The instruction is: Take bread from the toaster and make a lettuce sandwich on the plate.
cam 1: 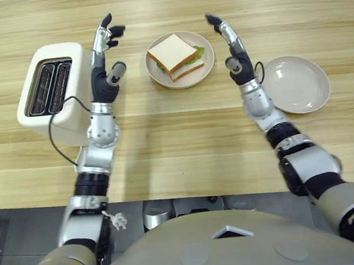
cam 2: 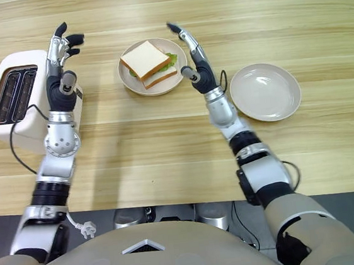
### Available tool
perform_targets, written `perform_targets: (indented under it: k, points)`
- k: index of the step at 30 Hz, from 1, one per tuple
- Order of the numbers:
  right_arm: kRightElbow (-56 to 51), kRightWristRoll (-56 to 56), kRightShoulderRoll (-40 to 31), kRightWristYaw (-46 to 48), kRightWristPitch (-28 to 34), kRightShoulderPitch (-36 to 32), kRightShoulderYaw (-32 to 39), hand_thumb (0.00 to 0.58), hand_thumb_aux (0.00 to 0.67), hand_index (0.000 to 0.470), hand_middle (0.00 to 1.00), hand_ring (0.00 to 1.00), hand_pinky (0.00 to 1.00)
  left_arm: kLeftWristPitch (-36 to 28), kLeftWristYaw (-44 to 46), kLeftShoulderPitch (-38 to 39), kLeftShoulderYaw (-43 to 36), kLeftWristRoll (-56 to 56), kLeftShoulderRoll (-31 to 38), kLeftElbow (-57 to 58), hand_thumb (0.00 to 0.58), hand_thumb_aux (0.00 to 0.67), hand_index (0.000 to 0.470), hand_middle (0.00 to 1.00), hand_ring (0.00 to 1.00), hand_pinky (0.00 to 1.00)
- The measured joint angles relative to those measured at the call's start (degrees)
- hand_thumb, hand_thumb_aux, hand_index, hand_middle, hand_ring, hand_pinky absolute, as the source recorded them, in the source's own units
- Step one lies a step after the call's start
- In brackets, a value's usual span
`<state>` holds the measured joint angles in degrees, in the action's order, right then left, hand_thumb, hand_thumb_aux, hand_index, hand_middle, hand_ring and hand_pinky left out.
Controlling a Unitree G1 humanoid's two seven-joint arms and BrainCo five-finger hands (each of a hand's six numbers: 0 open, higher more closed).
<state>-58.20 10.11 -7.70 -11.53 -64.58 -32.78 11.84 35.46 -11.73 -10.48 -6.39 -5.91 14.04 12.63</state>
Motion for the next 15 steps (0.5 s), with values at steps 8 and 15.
perform_targets:
  k: [8,15]
  points:
    - [0.1,-9.1,3.1,9.9,-3.9,2.3,-4.0,0.0,0.0,0.0,0.0,0.0,0.0,4.1,10.5,0.0,0.8,11.2,-6.9,6.6,0.0,0.0,0.0,0.0,0.0,0.0]
    - [0.0,-13.1,3.5,14.1,-4.4,1.8,-9.1,0.0,0.0,0.0,0.0,0.0,0.0,6.8,13.5,0.1,2.6,10.9,-8.7,11.0,0.0,0.0,0.0,0.0,0.0,0.0]
